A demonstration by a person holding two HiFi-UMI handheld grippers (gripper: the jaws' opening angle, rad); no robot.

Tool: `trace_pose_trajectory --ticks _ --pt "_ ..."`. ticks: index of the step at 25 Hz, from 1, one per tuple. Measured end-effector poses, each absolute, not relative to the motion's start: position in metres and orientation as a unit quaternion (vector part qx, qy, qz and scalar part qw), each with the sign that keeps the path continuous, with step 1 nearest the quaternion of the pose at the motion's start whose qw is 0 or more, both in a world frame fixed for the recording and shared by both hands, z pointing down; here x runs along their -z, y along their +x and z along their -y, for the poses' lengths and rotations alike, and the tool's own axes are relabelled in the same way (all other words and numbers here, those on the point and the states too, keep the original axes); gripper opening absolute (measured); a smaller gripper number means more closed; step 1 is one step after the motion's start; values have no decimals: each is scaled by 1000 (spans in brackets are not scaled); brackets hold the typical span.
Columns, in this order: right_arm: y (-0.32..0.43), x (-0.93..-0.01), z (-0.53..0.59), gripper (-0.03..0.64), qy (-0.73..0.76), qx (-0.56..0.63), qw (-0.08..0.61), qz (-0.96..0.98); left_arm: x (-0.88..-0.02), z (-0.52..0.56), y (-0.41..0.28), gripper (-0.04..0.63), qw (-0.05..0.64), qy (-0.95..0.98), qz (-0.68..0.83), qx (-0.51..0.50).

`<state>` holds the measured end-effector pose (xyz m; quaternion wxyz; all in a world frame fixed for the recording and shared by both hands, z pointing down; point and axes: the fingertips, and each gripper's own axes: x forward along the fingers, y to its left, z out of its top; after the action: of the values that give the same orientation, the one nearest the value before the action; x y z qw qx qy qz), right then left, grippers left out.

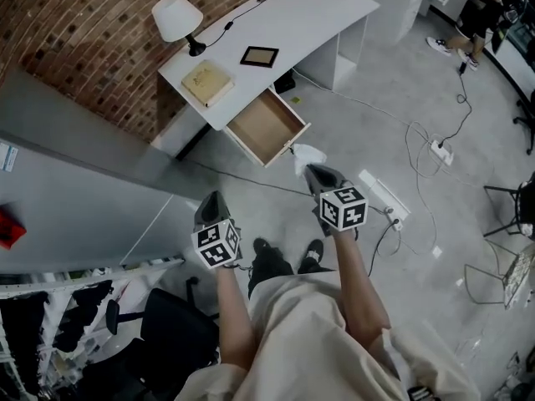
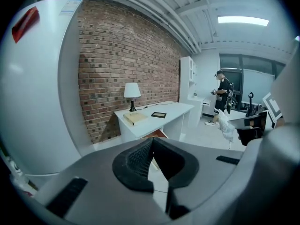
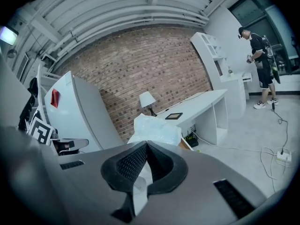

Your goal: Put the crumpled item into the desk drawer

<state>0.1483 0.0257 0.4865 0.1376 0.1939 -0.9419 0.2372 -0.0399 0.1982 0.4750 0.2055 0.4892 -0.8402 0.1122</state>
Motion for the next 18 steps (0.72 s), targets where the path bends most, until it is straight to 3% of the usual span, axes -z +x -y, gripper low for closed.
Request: trace_pose_trajectory --ticks 8,18 --pt "124 -497 10 26 213 -243 145 935 -483 -145 -72 17 207 512 825 -118" --pt "38 -484 79 26 245 -247 124 929 -468 -38 -146 17 186 582 781 -133"
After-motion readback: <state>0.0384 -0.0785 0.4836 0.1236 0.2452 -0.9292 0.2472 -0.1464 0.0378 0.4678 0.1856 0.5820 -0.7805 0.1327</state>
